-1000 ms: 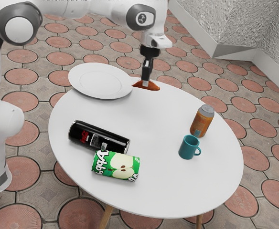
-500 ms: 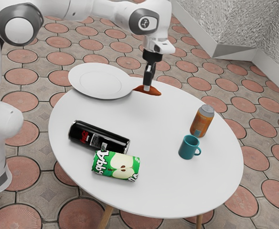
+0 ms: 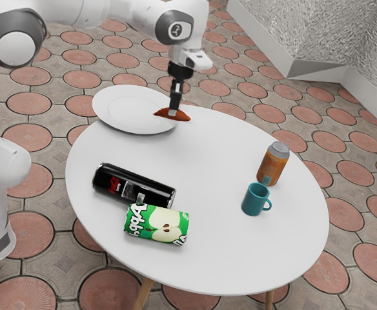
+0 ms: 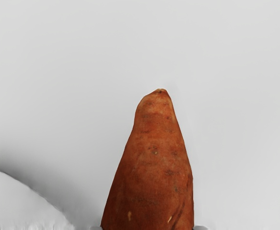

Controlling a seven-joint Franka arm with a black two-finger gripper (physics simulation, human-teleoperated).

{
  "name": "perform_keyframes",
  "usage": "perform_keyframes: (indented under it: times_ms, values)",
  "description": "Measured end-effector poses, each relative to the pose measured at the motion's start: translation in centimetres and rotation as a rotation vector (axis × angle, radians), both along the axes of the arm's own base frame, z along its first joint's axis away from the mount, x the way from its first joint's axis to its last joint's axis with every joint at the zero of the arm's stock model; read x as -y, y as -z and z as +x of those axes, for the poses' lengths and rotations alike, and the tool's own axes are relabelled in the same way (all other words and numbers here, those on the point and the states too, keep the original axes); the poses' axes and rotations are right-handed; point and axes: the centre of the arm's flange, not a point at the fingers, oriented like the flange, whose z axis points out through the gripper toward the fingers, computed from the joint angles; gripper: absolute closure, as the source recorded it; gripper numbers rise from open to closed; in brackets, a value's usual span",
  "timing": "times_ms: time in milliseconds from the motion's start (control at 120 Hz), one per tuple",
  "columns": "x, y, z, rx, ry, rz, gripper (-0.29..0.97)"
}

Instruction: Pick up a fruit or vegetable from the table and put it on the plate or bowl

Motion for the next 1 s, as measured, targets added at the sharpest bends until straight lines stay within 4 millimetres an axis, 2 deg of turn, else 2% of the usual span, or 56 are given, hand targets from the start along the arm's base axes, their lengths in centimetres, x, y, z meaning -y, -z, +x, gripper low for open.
perform_keyframes:
  times_ms: [100,183,375,667,950,1000]
  values:
    - [-4.3,0.6,-2.2,-0.018,-0.091,0.004,0.55]
    - [-6.2,0.9,-3.3,-0.025,-0.129,0.005,0.55]
    - [-7.1,1.8,-4.0,-0.044,-0.147,-0.002,0.56]
    - [-12.2,1.5,-7.1,-0.044,-0.242,0.01,0.55]
    - [-13.7,1.9,-7.9,-0.054,-0.248,0.017,0.55]
    - [-14.0,1.8,-8.1,-0.052,-0.25,0.018,0.43]
